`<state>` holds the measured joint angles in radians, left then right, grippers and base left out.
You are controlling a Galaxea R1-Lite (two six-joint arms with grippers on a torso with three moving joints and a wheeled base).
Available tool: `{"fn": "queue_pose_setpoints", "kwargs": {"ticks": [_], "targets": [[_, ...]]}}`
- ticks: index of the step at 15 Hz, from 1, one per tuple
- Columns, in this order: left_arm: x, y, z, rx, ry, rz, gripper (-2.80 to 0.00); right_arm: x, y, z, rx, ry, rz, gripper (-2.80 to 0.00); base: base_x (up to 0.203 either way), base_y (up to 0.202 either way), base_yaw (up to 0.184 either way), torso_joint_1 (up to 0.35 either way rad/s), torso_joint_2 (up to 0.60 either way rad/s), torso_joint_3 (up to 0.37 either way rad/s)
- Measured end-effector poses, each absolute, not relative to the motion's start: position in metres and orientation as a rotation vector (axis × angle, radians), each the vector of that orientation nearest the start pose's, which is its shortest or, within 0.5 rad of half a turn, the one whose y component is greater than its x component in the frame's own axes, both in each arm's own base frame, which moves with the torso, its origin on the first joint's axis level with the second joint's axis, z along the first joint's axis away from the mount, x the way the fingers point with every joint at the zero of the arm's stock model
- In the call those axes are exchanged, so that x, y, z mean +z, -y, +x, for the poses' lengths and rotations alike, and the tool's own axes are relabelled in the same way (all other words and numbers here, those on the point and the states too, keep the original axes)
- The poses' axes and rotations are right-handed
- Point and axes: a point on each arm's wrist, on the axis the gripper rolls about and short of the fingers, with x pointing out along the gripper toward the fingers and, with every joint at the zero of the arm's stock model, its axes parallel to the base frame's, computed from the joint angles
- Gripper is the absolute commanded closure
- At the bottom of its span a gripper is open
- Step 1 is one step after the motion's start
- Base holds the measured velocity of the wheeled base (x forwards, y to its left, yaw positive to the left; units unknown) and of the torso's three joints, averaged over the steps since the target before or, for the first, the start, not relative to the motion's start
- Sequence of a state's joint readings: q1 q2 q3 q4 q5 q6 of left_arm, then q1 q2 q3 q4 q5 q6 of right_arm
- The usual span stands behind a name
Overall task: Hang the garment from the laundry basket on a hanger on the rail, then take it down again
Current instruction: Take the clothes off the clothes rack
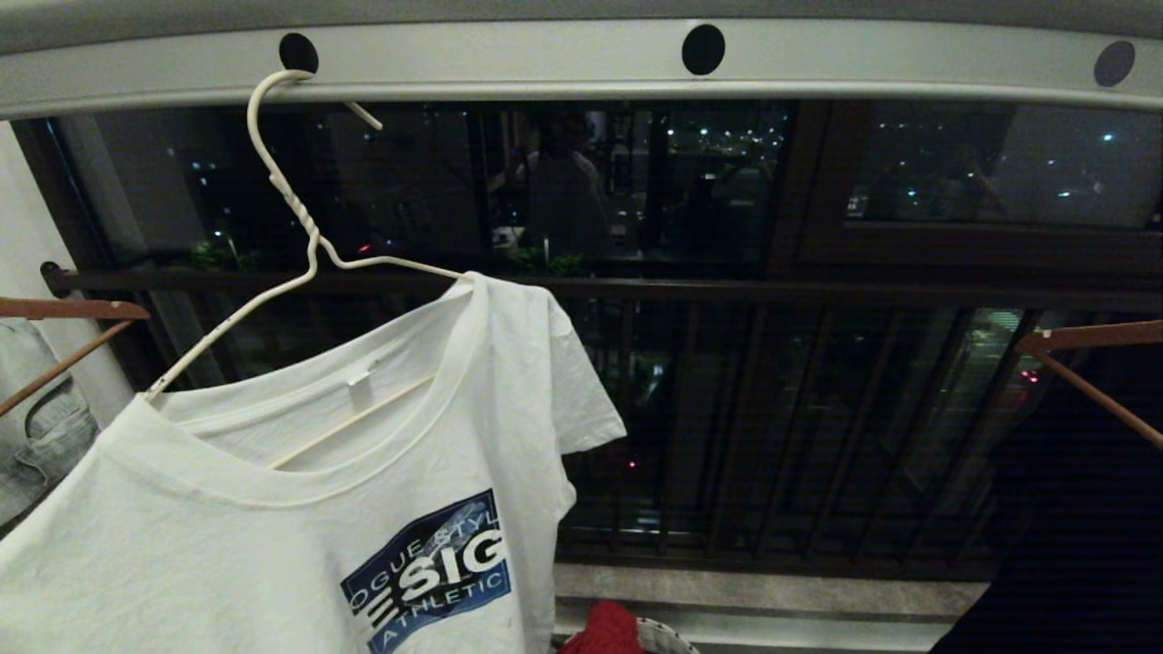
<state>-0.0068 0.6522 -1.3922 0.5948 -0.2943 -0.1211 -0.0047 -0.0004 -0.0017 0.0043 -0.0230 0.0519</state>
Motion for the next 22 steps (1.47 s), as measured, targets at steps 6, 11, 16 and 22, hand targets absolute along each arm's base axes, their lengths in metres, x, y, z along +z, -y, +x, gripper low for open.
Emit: {"fn": "queue_pose_setpoints", "kwargs": {"ticks": [6,11,16,22], "targets": [[0.418,0.012,0.022,-0.520,-0.241,-0.103,-2.80,0.076,0.000,-0.023,-0.028,-0.001,0.052,0.00,0.000,0.000,0.000,0.000,0.00,0.000],[0.414,0.022,0.075,-0.558,-0.396,-0.064,-2.80,0.076,0.000,-0.023,-0.028,-0.001,0.052,0.00,0.000,0.000,0.000,0.000,0.00,0.000],[0.403,0.034,0.127,-0.562,-0.438,-0.055,-2.80,0.076,0.000,-0.023,-0.028,-0.001,0.052,0.00,0.000,0.000,0.000,0.000,0.00,0.000],[0.382,0.065,0.179,-0.613,-0.438,-0.041,-2.80,0.076,0.000,-0.023,-0.028,-0.001,0.052,0.00,0.000,0.000,0.000,0.000,0.00,0.000]]}}
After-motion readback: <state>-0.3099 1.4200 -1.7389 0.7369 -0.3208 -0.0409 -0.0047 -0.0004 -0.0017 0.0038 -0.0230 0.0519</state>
